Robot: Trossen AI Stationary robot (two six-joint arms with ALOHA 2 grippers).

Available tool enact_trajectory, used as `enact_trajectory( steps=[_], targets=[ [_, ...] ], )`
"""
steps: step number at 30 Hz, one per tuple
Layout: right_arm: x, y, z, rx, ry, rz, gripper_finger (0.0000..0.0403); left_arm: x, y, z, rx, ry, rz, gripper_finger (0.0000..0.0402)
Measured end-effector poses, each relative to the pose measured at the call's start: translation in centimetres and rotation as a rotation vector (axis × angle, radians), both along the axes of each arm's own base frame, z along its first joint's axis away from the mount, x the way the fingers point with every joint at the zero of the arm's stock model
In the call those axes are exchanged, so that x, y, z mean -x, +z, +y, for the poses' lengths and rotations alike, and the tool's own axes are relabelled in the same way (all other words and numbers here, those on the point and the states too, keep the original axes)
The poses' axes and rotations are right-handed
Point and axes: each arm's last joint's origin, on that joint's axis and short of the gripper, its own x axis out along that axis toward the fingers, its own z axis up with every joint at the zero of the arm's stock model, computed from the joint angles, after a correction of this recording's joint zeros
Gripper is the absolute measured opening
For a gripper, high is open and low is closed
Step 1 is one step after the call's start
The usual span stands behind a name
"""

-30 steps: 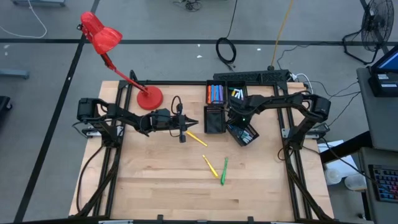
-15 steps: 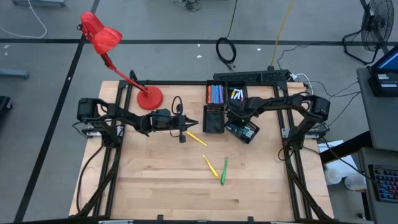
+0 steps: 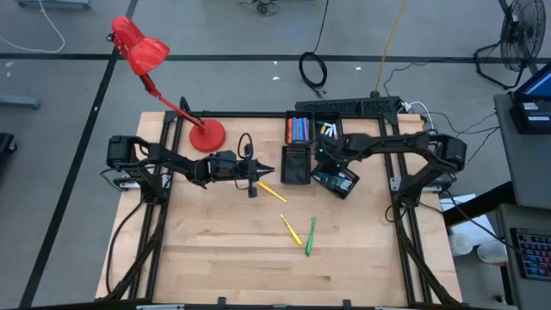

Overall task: Pick & Place Markers
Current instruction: Put the green highlighter pen into the top right black bin, then adjust the bottom right bin

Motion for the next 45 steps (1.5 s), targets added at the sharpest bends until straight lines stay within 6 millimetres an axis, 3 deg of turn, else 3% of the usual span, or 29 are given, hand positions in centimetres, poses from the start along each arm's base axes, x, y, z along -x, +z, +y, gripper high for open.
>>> enact_trajectory(
  steps=[8, 15, 21, 29, 33, 41, 45],
  targets=[
    [0.6, 2.1, 0.2, 0.024, -0.021, -0.083, 0.0026, 0.0, 0.0, 0.0, 0.000, 0.000, 0.000, 0.0026],
    [1.2, 5.7, 0.3, 0.099, -0.037, -0.282, 0.0026, 0.0, 0.0, 0.0, 0.000, 0.000, 0.001, 0.0026],
    [1.2, 8.1, -2.5, 0.324, -0.120, -0.466, 0.0026, 0.0, 0.0, 0.0, -0.020, -0.005, 0.004, 0.0026],
    [2.4, 6.0, -8.5, 0.396, -0.283, -0.432, 0.0031, 0.0, 0.0, 0.0, -0.019, -0.005, 0.004, 0.0026],
    [2.5, 4.7, -10.2, 0.394, -0.337, -0.422, 0.0085, 0.0, 0.0, 0.0, -0.017, -0.004, 0.003, 0.0026],
    [2.1, 4.9, -10.3, 0.420, -0.318, -0.450, 0.0164, 0.0, 0.0, 0.0, -0.003, -0.001, 0.002, 0.0026],
    [2.3, 6.7, -8.4, 0.384, -0.212, -0.495, 0.0167, 0.0, 0.0, 0.0, -0.002, -0.001, 0.002, 0.0026]
  ],
)
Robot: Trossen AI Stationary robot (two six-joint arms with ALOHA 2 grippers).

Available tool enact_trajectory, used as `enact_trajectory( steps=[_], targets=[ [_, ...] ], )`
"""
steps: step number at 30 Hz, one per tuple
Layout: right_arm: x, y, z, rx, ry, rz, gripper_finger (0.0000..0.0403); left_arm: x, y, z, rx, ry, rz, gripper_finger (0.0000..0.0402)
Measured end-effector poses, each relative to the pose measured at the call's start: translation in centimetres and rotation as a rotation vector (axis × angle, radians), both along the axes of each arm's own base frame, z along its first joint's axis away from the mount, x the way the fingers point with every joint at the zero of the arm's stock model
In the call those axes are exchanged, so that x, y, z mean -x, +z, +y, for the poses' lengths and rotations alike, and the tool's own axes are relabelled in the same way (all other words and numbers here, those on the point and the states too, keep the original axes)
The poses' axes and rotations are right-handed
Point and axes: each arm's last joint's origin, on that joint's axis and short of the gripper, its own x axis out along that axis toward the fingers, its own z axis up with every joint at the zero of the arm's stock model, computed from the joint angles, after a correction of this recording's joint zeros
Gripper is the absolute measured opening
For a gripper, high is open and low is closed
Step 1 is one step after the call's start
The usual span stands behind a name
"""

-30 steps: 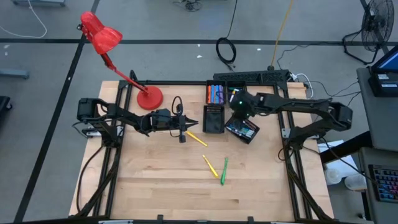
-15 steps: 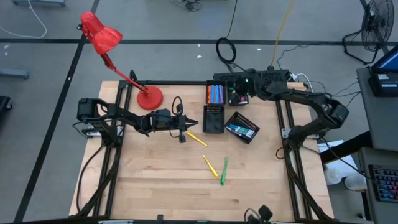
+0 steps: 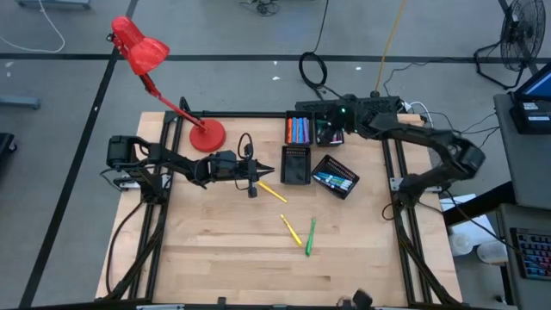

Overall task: Pick & Place Markers
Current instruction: Adjust the bottom right bin

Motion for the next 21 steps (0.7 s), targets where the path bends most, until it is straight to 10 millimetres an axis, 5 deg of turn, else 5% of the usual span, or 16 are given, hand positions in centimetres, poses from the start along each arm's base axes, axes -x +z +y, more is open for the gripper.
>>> enact_trajectory(
  steps=[4, 9, 15, 21],
  targets=[
    [1.0, 2.0, 4.7, -0.077, 0.166, 0.059, 0.0128, 0.0, 0.0, 0.0, 0.000, 0.000, 0.001, 0.0026],
    [2.5, 2.7, 11.8, -0.242, 0.336, 0.172, 0.0020, 0.0, 0.0, 0.0, -0.006, -0.002, 0.002, 0.0026],
    [2.7, -0.8, 18.1, -0.235, 0.629, 0.316, 0.0002, 0.0, 0.0, 0.0, -0.029, -0.007, 0.005, 0.0026],
    [5.0, -1.8, 20.5, -0.287, 0.390, 0.513, 0.0001, 0.0, 0.0, 0.0, -0.014, -0.003, 0.002, 0.0026]
  ],
)
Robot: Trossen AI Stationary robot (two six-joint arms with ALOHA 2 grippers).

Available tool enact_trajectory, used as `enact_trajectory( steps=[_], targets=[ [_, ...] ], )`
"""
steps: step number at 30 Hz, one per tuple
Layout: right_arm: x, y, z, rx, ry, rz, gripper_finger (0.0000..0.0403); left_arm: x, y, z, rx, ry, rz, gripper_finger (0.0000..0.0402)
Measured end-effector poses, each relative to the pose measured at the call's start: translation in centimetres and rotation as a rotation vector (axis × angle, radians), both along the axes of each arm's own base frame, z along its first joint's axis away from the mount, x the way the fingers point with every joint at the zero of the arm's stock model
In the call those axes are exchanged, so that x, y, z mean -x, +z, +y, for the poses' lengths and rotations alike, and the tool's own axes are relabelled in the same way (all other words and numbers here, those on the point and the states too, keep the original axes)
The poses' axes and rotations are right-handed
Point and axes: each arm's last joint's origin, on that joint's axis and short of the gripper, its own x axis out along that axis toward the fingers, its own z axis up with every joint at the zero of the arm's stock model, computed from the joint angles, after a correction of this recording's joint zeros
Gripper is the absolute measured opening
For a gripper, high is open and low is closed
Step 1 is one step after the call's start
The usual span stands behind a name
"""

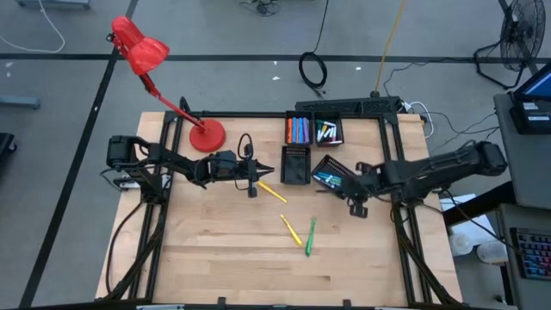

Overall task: Pick & Place Markers
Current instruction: Adjust the bottom right bin

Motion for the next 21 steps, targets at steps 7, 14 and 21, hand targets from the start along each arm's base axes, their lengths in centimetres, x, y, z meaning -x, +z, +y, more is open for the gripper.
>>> enact_trajectory(
  steps=[7, 14, 21],
  targets=[
    [-0.1, -2.6, 1.0, -0.028, -0.068, 0.042, 0.0000, 0.0, 0.0, 0.0, 0.008, 0.002, -0.001, 0.0026],
    [-1.4, -5.1, 1.1, -0.013, -0.029, -0.011, 0.0000, 0.0, 0.0, 0.0, 0.022, 0.004, -0.003, 0.0026],
    [-3.7, -4.7, 1.1, 0.131, 0.033, -0.230, 0.0000, 0.0, 0.0, -0.1, 0.026, 0.002, -0.003, 0.0026]
  ],
)
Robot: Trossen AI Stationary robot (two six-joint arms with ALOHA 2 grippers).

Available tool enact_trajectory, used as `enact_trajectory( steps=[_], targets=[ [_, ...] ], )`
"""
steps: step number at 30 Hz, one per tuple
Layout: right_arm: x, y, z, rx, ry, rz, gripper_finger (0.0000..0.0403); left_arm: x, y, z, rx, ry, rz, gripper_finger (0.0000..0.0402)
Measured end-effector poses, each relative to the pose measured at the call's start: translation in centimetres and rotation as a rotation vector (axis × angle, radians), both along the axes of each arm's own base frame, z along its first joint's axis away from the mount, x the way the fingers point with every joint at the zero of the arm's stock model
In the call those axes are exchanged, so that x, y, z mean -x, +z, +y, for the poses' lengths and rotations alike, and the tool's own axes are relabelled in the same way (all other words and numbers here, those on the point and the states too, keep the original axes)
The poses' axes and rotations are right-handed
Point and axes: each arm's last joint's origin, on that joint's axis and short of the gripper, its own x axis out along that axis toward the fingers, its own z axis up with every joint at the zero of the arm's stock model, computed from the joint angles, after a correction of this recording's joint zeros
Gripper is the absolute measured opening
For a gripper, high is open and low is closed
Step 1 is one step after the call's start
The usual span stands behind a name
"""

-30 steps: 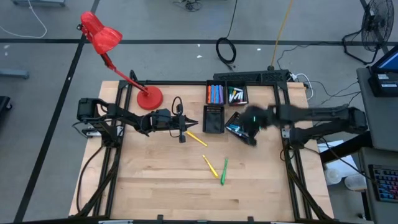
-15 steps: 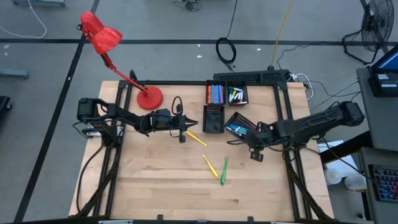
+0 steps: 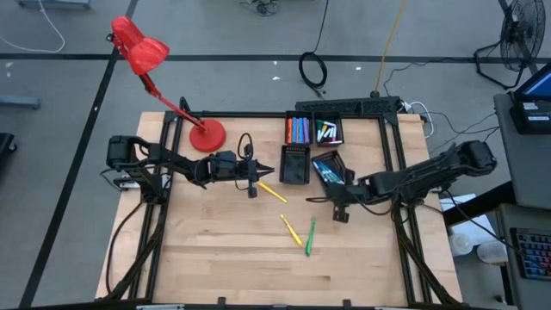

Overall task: Pick & Place Markers
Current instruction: Adjust the bottom right bin, then put the yellow pen into the bottom left black bin

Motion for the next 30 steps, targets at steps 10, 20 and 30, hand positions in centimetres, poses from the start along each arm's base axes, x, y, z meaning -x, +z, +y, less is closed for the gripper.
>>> enact_trajectory(
  steps=[10, 20, 30],
  targets=[
    [-1.8, 0.3, -1.2, 0.453, -0.184, -0.158, 0.0000, 0.1, -0.5, 0.0, 0.025, 0.003, 0.052, 0.0026],
    [-3.0, 4.0, -1.1, 0.567, -0.049, -0.379, 0.0000, -0.6, -0.9, -0.7, 0.275, 0.009, 0.605, 0.0026],
    [-3.4, 5.1, -3.1, 0.641, -0.024, -0.399, 0.0000, -2.6, 1.1, -1.4, 0.056, -0.107, 0.696, 0.0138]
  ],
)
